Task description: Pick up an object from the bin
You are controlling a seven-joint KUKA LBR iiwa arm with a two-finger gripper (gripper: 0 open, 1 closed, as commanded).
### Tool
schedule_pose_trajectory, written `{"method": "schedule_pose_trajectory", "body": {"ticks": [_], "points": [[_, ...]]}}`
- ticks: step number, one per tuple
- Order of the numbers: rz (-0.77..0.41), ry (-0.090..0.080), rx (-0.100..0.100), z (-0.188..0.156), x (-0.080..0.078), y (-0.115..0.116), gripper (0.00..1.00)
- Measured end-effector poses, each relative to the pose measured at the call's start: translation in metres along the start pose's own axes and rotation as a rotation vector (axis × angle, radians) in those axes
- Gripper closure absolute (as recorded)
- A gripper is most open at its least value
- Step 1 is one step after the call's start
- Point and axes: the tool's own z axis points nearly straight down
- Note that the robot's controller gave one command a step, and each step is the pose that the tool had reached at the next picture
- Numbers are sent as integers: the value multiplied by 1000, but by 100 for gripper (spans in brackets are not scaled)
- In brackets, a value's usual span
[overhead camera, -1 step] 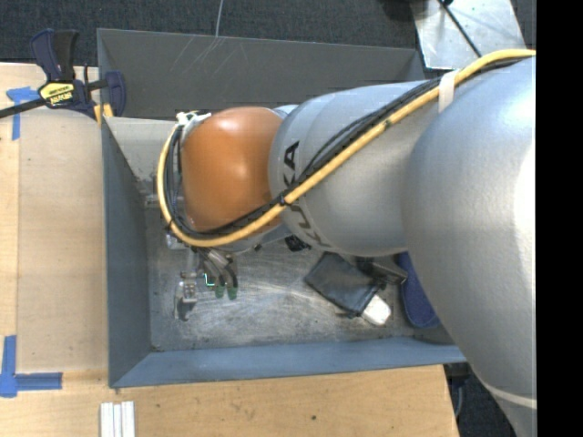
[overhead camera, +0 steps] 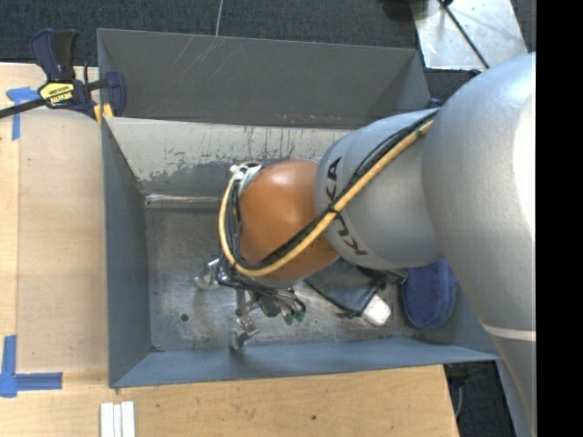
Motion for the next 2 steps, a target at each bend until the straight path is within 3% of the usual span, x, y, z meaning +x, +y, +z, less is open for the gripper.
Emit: {"method": "schedule_pose_trajectory", "body": {"ticks": [1, 2], "points": [[-136, -12, -3, -31, -25, 49, 0], [-358, -9, 1, -17, -30, 70, 0]]}}
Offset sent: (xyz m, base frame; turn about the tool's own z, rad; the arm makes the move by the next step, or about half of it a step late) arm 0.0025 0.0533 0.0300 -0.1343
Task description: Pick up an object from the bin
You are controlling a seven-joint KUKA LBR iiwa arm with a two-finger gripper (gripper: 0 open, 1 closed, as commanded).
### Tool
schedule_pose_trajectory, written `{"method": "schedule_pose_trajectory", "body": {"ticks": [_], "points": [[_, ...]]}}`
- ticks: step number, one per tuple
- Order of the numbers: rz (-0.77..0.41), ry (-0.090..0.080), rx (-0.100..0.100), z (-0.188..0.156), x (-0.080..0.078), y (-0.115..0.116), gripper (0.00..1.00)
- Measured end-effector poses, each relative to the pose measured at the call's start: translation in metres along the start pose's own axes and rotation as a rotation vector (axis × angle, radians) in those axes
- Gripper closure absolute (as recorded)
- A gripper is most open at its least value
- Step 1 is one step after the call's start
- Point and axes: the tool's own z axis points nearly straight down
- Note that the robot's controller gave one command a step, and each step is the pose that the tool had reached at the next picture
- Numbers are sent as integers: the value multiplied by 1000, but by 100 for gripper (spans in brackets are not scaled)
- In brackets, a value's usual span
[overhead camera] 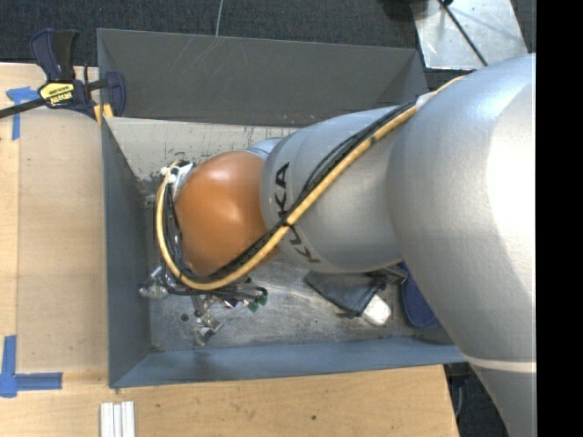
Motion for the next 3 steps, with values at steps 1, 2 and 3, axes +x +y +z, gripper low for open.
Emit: {"method": "schedule_pose_trajectory", "body": {"ticks": [1, 2, 3], "points": [[-78, -7, 0, 20, 13, -8, 0], [31, -8, 3, -5, -47, -121, 0], [66, 0, -4, 4, -63, -83, 0]]}}
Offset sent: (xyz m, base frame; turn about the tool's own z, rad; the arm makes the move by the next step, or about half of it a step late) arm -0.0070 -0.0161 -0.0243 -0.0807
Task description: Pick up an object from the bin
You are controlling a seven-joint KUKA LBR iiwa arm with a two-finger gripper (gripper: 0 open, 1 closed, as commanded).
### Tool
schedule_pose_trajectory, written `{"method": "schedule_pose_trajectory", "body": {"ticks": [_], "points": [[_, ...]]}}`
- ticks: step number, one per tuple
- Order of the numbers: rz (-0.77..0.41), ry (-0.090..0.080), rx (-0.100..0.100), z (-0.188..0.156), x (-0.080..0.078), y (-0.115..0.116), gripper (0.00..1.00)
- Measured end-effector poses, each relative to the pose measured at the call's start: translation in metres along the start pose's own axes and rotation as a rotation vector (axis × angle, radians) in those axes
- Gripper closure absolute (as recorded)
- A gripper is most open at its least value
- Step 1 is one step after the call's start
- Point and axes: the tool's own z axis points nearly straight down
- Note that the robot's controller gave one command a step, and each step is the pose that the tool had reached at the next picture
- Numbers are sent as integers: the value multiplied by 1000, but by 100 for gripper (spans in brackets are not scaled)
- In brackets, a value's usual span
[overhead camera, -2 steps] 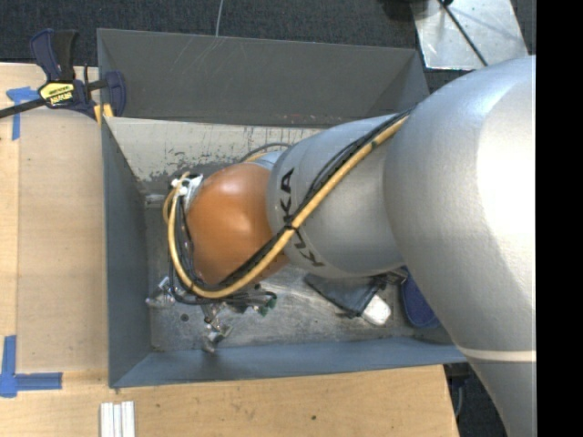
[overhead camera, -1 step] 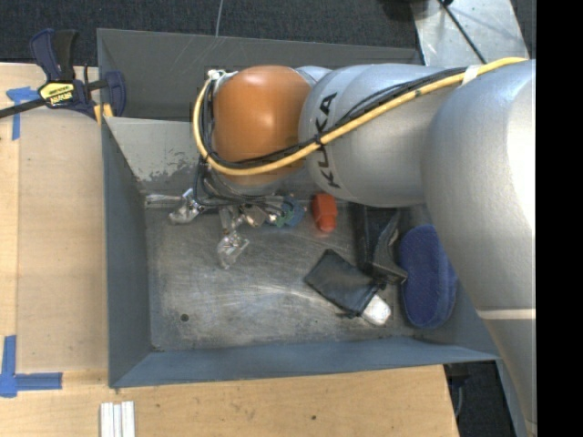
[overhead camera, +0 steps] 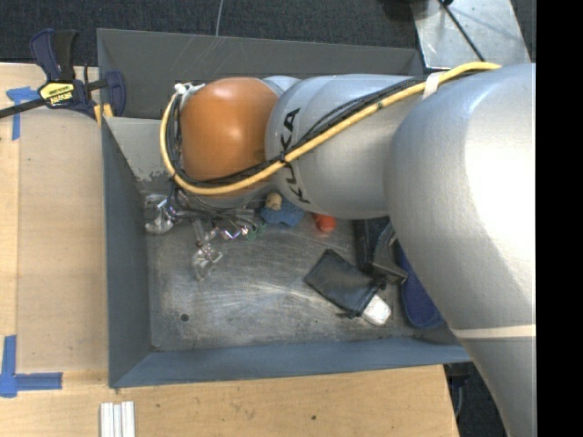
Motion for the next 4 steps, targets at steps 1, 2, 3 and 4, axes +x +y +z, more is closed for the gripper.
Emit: {"method": "schedule_pose_trajectory", "body": {"ticks": [1, 2, 3, 4], "points": [[-138, -10, 4, 16, 55, 13, 0], [-406, -11, 5, 15, 103, -52, 0], [-496, -7, 6, -22, 46, -62, 0], [-489, -7, 0, 17, 65, -99, 0]]}}
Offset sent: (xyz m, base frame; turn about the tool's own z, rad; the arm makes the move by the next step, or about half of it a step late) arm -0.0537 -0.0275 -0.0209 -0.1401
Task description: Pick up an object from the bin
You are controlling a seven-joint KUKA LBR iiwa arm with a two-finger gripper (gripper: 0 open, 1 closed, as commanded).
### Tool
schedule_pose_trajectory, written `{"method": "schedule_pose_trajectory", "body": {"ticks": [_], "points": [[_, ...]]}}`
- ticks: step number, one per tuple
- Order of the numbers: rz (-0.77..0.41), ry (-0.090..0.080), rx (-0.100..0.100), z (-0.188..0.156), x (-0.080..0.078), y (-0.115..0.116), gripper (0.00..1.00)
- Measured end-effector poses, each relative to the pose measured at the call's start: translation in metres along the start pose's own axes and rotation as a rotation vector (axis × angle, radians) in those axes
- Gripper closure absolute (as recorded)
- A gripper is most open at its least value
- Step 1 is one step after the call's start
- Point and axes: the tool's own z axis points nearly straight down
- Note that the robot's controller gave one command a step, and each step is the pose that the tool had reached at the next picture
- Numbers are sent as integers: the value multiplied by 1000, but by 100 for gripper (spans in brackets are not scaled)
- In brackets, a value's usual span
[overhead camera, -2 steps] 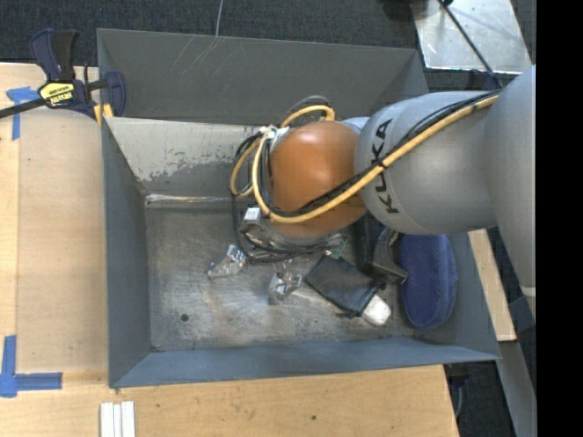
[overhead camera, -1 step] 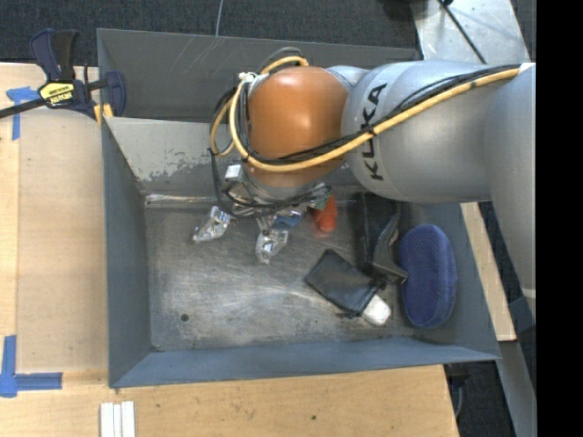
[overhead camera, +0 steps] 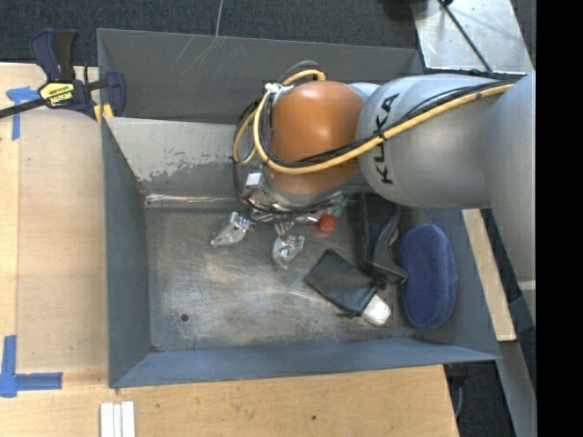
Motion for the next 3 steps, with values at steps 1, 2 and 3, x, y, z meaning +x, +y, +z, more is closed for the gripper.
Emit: {"method": "schedule_pose_trajectory", "body": {"ticks": [1, 2, 3], "points": [[-29, 0, 6, -2, 32, -33, 0], [-147, 1, 8, -3, 88, -45, 0], [-130, -4, 5, -3, 129, -57, 0]]}}
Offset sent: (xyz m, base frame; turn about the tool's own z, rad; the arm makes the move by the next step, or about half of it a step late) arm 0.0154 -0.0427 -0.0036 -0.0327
